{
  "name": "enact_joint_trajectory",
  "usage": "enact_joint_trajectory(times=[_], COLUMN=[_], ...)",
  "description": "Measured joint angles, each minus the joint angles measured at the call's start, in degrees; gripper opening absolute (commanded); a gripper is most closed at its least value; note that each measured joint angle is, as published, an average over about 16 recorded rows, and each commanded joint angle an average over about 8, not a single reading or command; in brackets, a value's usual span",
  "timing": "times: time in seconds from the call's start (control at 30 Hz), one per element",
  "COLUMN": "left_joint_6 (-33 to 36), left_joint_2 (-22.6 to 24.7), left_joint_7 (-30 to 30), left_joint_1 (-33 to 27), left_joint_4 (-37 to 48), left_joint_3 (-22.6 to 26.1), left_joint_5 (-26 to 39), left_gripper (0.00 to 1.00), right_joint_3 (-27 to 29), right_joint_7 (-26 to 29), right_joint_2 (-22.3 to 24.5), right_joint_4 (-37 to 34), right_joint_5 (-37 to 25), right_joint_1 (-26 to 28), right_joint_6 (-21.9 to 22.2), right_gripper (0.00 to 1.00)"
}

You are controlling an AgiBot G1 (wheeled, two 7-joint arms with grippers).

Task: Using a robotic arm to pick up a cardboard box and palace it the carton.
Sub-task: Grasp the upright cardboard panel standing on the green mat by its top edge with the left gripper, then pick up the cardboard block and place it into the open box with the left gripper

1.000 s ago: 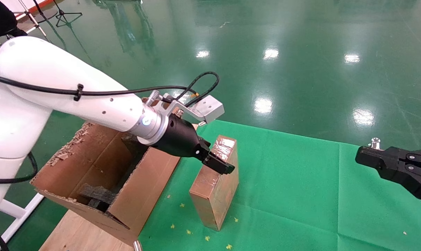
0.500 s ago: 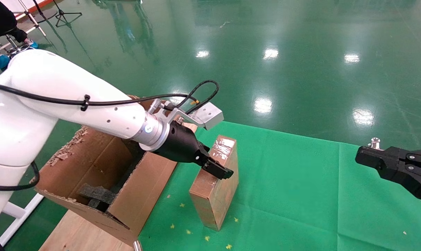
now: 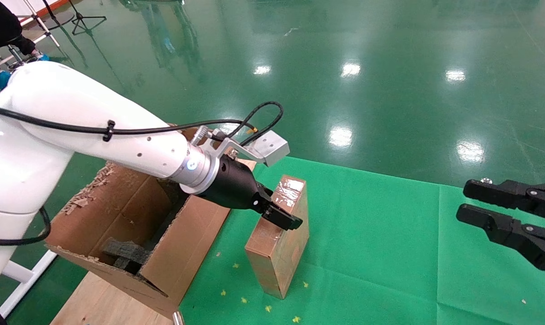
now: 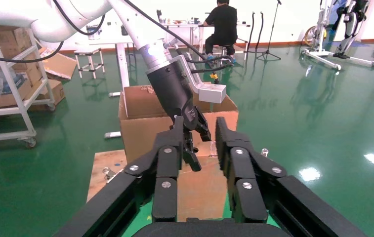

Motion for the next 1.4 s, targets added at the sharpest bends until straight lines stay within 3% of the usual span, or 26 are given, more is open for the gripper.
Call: enact_joint_trajectory(times=[0.8,1.13,1.4], left_joint_6=[0.0,-1.0,-0.4], left_joint_2=[-1.6,-8.1,-15.4], left_joint_7=[2.2,8.9,16.7], left_joint_1=[-2.0,-9.6,-15.6], left_joint_4=[1.8,5.6,10.3], left_joint_3=[-1.8,-7.7,-10.8], left_joint_5=[-2.0,-5.8,-4.9], left_gripper=[0.00,0.00,0.00], right_joint_3=[0.0,0.0,0.0], right_joint_7=[0.0,0.0,0.0], right_joint_2=[0.0,0.0,0.0], right_joint_4=[0.0,0.0,0.0], right_joint_5=[0.0,0.0,0.0], right_joint_1=[0.0,0.0,0.0], right_joint_6=[0.0,0.0,0.0], right_gripper=[1.00,1.00,1.00])
